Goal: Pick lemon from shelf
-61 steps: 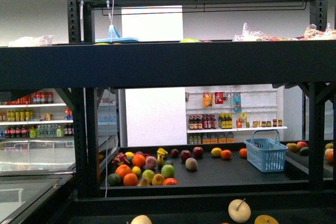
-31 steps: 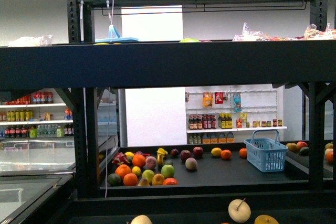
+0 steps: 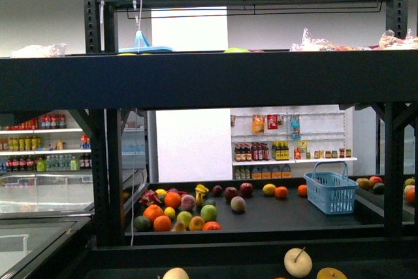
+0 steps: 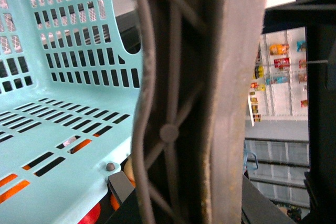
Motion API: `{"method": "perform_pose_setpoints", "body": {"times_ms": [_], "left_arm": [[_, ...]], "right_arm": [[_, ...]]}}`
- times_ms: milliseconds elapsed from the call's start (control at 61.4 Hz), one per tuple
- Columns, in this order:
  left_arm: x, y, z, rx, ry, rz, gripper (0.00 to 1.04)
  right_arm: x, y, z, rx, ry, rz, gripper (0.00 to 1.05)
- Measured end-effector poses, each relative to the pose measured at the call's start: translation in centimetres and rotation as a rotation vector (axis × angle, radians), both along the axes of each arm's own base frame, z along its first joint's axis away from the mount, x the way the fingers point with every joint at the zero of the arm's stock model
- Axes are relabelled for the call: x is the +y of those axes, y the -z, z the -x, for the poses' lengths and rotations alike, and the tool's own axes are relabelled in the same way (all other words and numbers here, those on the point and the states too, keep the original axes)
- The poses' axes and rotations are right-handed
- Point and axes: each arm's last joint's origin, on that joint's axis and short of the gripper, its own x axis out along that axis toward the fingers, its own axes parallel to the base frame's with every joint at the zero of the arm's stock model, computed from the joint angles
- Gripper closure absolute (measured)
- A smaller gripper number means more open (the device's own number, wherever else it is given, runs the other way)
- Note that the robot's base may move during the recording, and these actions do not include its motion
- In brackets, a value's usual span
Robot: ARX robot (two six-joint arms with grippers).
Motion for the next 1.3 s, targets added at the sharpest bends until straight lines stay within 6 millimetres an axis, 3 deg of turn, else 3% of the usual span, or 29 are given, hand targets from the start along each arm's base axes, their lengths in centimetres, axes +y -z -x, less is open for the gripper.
{"method": "perform_pose_setpoints", "body": {"times_ms": [228, 440, 587, 863, 1026, 1303], "left_arm": [[-4.0, -3.1, 1.6, -0.047, 0.118, -0.101, 0.87], [-10.0, -4.2, 3.5, -0.067, 0.317, -0.179, 0.88], [-15.6, -3.3, 4.3, -0.055, 0.506, -0.199, 0.88], [-23.4, -1.1, 4.6, -0.041, 0.76, -0.217, 0.88], [-26.8, 0.2, 4.2, -0.071, 0.887, -0.245, 0.88], [-29.6, 1.8, 4.2, -0.058, 1.01, -0.244, 0.88]], "right_arm": [[0.0, 0.0, 0.0, 0.0, 0.0, 0.0, 0.07], [0.0, 0.0, 0.0, 0.0, 0.0, 0.0, 0.07], [0.0, 0.0, 0.0, 0.0, 0.0, 0.0, 0.07], [0.0, 0.0, 0.0, 0.0, 0.0, 0.0, 0.07], [0.0, 0.0, 0.0, 0.0, 0.0, 0.0, 0.07], [0.0, 0.0, 0.0, 0.0, 0.0, 0.0, 0.07]]}}
